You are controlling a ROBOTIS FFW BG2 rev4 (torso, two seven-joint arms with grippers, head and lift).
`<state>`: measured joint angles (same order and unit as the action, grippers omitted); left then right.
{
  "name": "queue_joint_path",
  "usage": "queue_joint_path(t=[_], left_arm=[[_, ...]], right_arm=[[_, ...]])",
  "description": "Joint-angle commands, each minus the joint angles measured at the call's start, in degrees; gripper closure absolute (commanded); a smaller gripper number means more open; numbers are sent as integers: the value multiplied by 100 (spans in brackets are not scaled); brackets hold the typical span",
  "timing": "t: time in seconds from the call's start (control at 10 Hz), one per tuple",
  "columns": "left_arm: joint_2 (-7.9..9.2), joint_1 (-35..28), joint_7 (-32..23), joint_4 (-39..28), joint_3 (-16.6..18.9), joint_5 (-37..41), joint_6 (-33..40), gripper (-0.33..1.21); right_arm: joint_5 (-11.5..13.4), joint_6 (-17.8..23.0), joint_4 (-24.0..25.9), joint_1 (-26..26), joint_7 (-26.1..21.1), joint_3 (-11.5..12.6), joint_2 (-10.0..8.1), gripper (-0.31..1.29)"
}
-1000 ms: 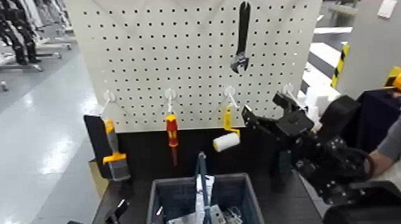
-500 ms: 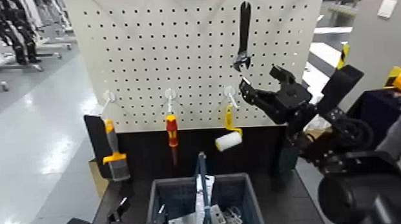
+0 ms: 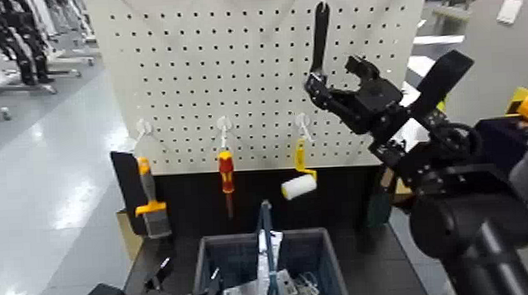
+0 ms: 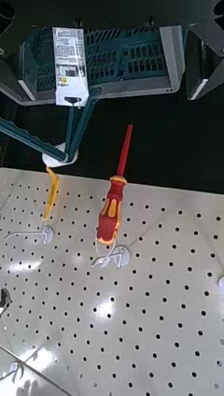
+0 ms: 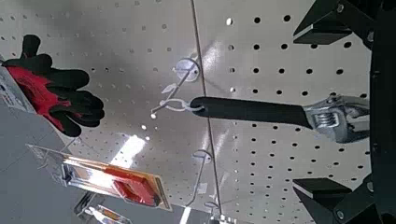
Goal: Put the black wrench into the crate.
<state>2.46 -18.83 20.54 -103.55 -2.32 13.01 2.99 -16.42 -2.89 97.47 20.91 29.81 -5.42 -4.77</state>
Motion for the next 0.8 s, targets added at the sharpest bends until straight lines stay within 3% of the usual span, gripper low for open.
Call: queue_joint_path(t=[0.1, 0.4, 0.5, 0.6, 0.7, 0.8], left_arm=[[1, 28, 12, 10, -15, 0, 0, 11], [18, 63, 29, 19, -23, 0, -9, 11], [18, 63, 29, 19, -23, 0, -9, 11], [18, 63, 38, 19, -15, 0, -9, 11], [18, 63, 38, 19, -15, 0, 0, 11], [18, 72, 38, 19, -15, -9, -9, 11]], right_arm=[[-98, 122, -203, 238, 25, -117, 20, 21], [-115, 228, -326, 352, 16, -179, 20, 26], [-107, 228, -326, 370, -2, -197, 28, 54], [-107, 316, -317, 352, -142, -240, 20, 94], [-80, 360, -317, 344, -213, -258, 20, 112], [-45, 342, -299, 344, -204, -276, 20, 112]])
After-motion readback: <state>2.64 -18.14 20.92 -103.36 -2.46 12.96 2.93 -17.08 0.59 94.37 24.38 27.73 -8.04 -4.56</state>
